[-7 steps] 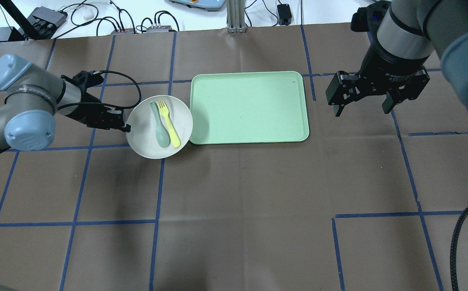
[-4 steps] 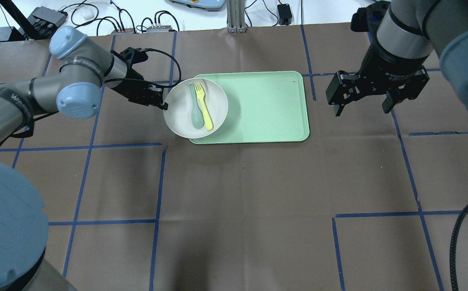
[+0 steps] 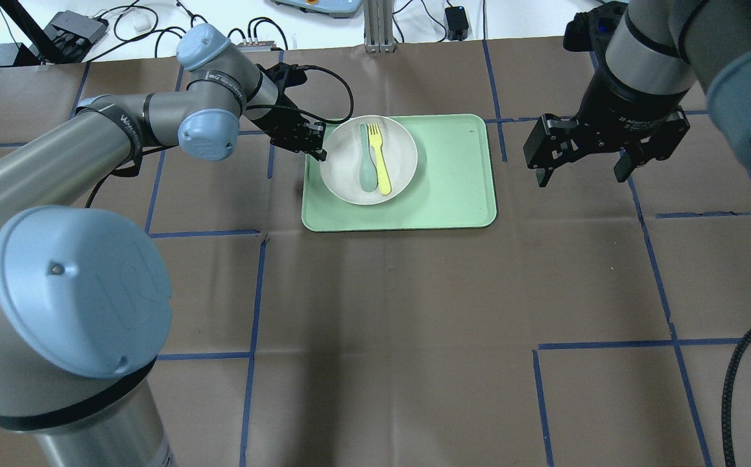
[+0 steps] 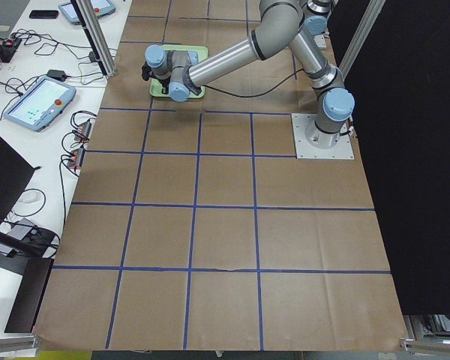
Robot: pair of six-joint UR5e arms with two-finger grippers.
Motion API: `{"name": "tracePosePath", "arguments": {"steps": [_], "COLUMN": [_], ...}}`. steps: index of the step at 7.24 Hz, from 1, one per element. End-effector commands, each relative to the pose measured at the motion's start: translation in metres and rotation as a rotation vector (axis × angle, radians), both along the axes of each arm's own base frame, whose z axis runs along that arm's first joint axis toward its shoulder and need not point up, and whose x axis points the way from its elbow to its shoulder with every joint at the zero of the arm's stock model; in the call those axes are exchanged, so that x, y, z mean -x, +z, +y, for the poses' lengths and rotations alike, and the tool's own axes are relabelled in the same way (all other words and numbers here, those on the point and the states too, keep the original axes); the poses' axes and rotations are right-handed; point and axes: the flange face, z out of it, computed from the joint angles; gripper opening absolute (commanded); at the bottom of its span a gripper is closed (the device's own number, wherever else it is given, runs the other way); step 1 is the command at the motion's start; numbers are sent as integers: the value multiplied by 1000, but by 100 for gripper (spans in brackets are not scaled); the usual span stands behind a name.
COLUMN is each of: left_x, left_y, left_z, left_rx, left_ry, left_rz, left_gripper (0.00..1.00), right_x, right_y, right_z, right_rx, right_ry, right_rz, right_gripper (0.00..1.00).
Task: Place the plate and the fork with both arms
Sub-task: 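Carry the plate with the left gripper onto the light green tray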
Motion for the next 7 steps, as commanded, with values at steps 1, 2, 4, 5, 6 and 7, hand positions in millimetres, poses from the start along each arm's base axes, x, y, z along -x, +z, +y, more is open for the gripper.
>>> {"name": "tracePosePath", "arguments": {"steps": [1,2,4,5,6,7], "left_x": [15,17,17,14,13,13], "left_y": [-3,-1,0,-3,-4,-3], "left_z": [1,4,5,5,5,4], "left_rx": [-53,-60,-68,-70,-69,-66], "left_ry": [-7,-14,-10,-11,-12,-12], "left_rz": [-13,-31,-34,-63,-80,-80], "left_gripper": [1,3,12,22,44,67], "right_x": [1,1,1,1,1,1], "right_y": [0,1,1,1,0,1], "right_z": [0,0,0,0,0,0], "right_rx": [0,2,2,2,0,2], "right_ry": [-3,-3,-3,-3,-3,-4], "right_rz": [0,-1,-1,-1,-1,-1], "right_gripper": [100,100,100,100,100,100]}}
